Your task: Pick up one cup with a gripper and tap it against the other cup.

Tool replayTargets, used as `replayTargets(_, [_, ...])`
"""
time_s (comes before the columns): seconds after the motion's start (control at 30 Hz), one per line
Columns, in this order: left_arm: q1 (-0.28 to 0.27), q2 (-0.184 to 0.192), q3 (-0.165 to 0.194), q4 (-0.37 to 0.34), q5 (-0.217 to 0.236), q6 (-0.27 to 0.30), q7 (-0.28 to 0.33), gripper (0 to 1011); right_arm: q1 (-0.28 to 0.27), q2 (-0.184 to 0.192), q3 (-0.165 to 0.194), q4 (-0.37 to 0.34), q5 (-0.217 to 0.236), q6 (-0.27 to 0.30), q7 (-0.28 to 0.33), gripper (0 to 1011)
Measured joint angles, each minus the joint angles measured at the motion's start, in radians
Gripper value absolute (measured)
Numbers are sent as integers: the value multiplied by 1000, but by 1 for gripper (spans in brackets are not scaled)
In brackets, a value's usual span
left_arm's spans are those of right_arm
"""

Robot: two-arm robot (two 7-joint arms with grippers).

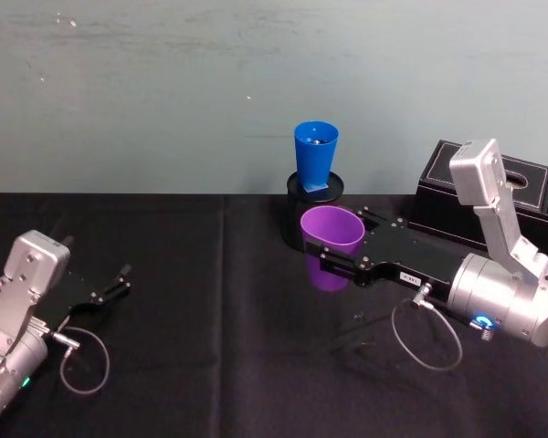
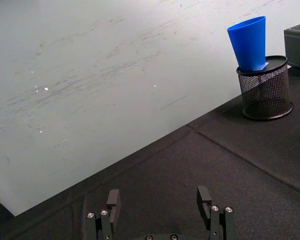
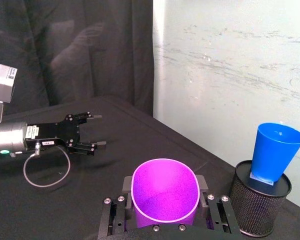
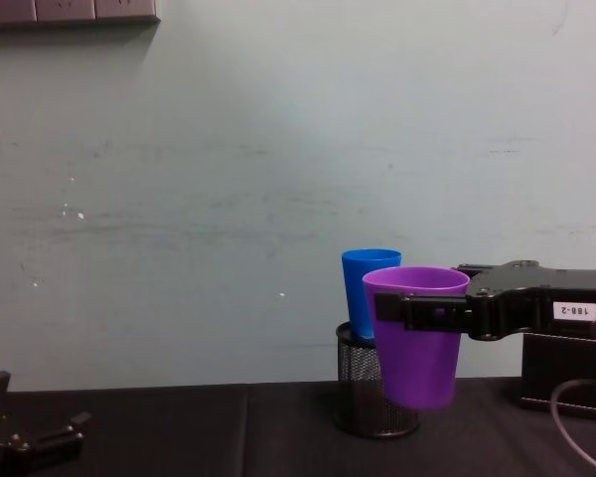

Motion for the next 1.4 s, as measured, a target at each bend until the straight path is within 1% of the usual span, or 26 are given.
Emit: replayTargets(1.4, [0, 0, 0, 0, 0, 0, 0, 1004, 0, 0, 0, 1, -1, -1, 0, 728])
